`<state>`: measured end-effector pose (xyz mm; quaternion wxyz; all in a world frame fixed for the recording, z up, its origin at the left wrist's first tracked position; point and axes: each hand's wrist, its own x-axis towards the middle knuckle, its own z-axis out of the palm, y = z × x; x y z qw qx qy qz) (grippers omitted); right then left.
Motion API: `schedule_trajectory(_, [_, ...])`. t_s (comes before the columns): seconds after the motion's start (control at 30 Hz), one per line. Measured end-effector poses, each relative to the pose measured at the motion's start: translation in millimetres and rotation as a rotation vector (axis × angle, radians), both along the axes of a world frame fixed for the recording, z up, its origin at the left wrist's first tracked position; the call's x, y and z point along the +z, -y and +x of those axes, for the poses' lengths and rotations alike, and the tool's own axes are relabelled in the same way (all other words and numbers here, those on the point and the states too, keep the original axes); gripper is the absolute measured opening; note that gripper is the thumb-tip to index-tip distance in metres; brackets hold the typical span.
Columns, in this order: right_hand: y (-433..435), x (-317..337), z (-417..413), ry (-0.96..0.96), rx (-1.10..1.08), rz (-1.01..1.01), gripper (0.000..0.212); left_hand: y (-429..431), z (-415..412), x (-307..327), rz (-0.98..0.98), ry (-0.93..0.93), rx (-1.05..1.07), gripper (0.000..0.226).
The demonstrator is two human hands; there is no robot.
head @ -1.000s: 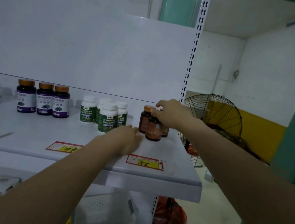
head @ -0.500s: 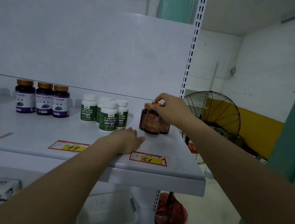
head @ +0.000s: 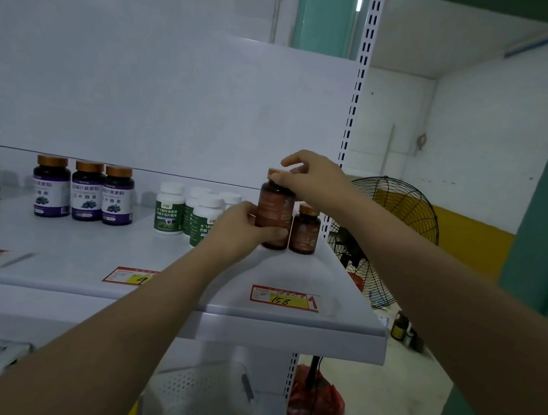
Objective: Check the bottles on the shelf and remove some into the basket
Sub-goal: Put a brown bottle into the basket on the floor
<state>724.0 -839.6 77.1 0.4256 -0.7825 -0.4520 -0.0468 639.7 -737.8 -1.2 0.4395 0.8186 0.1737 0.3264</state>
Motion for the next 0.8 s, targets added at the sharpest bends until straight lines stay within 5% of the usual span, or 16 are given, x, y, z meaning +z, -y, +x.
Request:
schedule_trajectory(0.17, [-4,1,-5,0.051,-0.052,0.035,0.036,3,-4,3,0.105,0.031,0.098,0.051])
schedule_trajectory(0.37, [-2,4,-6,-0.188,0.2,0.134,0.033,-4,-12,5,-0.109,-0.049,-0.252,0.046])
schedule_trajectory(0.67, [8,5,3,-0.315,0.195,0.22,0.026,13,-8,11,-0.094,0.163,-0.021,0.048])
schedule_trajectory(0.8, [15,3,6,-0.362,0.25,0.234,0.021,19,-12,14,-0.142,0.116,-0.134,0.054])
